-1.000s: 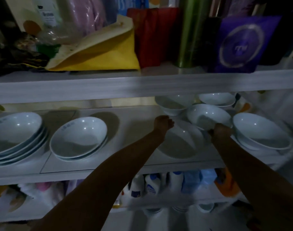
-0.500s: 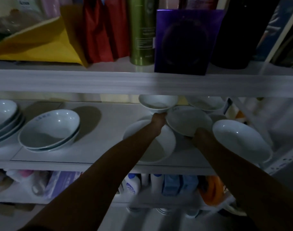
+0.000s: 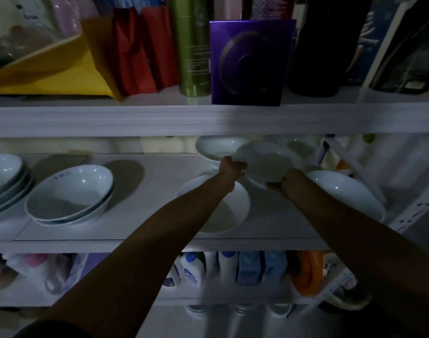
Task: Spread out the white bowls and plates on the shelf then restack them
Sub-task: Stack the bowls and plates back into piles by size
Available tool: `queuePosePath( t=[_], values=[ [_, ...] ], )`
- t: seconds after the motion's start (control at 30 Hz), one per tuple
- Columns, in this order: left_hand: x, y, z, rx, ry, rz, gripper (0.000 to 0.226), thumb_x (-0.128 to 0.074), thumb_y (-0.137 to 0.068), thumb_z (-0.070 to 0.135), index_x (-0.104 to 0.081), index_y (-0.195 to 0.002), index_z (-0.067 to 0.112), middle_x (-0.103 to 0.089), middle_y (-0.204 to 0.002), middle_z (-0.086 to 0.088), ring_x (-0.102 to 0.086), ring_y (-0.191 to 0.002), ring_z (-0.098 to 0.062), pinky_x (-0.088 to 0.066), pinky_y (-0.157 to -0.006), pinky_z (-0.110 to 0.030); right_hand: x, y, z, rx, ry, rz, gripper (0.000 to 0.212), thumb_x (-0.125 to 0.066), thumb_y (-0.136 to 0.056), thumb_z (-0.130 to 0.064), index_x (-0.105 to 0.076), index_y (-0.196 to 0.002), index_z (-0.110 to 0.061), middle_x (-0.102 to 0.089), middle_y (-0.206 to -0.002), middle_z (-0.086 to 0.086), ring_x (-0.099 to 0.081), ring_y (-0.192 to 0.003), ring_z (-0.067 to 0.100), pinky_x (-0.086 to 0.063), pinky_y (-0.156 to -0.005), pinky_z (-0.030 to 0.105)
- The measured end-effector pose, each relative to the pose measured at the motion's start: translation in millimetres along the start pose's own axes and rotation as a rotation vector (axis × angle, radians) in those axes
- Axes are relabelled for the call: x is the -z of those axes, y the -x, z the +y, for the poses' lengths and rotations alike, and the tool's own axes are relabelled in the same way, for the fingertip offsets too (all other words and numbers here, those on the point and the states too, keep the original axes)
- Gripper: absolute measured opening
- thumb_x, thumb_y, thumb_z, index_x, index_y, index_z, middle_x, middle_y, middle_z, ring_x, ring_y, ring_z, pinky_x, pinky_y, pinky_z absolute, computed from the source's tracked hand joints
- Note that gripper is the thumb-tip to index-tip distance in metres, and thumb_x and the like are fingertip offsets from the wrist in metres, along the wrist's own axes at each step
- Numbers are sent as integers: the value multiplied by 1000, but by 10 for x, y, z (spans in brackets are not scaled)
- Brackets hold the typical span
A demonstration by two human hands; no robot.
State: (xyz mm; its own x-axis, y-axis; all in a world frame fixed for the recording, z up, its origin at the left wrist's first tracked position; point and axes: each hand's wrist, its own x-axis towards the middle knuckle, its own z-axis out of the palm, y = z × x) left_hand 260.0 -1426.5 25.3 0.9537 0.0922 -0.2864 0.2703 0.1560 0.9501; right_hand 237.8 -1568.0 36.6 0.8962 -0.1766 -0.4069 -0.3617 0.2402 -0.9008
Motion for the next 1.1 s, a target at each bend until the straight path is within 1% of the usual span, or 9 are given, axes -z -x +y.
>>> queuePosePath(
  t=[0.07,0.17,0.27,0.37,0.47,0.57,0.83,0.93,1.1],
  values=[
    [-9,109,115,-11,44,-16,46,-57,-88,-4,-43,-132,-11,-51,-129,-25,-57,-108,-35,-55,-79,-36,22,17,-66,-6,-129,64,45,-38,-100,-4,-32,-144,0,-38,-147,17,-52,-114,27,-54,-47,21],
    [66,223,260,-19,66,34,33,-53,-94,6,-53,-123,-8,-55,-105,-19,-55,-94,-28,-56,-77,-39,-11,72,-155,-96,-293,146,45,-49,-94,-3,-43,-139,-6,-48,-141,18,-51,-122,37,-55,-67,43],
    [258,264,279,-45,37,140,34,-51,-96,23,-57,-118,-2,-56,-100,-16,-59,-83,-28,-55,-65,-35,-111,247,-113,-39,-239,150,46,-48,-91,2,-44,-137,-3,-52,-133,21,-58,-102,39,-58,-59,46],
    [492,321,224,-85,-87,280,43,-47,-95,39,-55,-115,1,-60,-108,-18,-62,-95,-35,-57,-81,-44,-245,385,-12,-47,-189,132,45,-54,-89,2,-45,-134,2,-54,-130,25,-61,-99,43,-54,-81,53],
    [737,387,115,-113,-190,351,43,-41,-97,40,-52,-113,1,-58,-117,-21,-58,-105,-38,-52,-91,-50,-371,498,146,17,-39,120,42,-53,-90,0,-47,-130,8,-58,-114,28,-64,-74,41,-55,-73,49],
    [952,488,9,-112,-335,389,37,-35,-99,25,-52,-113,-6,-56,-120,-25,-57,-108,-41,-51,-93,-47,-421,519,333,118,275,195,37,-57,-86,-12,-58,-114,12,-64,-90,24,-63,-42,23,-55,-45,27],
    [1275,726,-265,-157,-728,384,35,-41,-94,16,-44,-126,-1,-46,-129,-22,-47,-118,-38,-40,-99,-41,-443,608,623,186,877,163,52,-51,-94,-37,-52,-132,-2,-57,-129,18,-58,-113,33,-48,-84,32],
    [1357,737,-307,-43,-687,349,54,-51,-92,31,-34,-137,5,-37,-138,-22,-37,-127,-39,-34,-105,-42,-537,544,701,8,613,84,59,-49,-92,-46,-46,-135,-7,-53,-132,15,-55,-114,35,-54,-82,42],
    [1492,805,-289,301,-44,70,50,-41,-98,34,-37,-139,6,-48,-137,-23,-51,-119,-44,-47,-89,-56,-653,593,837,-174,130,-9,52,-45,-96,-45,-42,-138,-13,-50,-134,18,-51,-109,35,-45,-80,57]
  ],
)
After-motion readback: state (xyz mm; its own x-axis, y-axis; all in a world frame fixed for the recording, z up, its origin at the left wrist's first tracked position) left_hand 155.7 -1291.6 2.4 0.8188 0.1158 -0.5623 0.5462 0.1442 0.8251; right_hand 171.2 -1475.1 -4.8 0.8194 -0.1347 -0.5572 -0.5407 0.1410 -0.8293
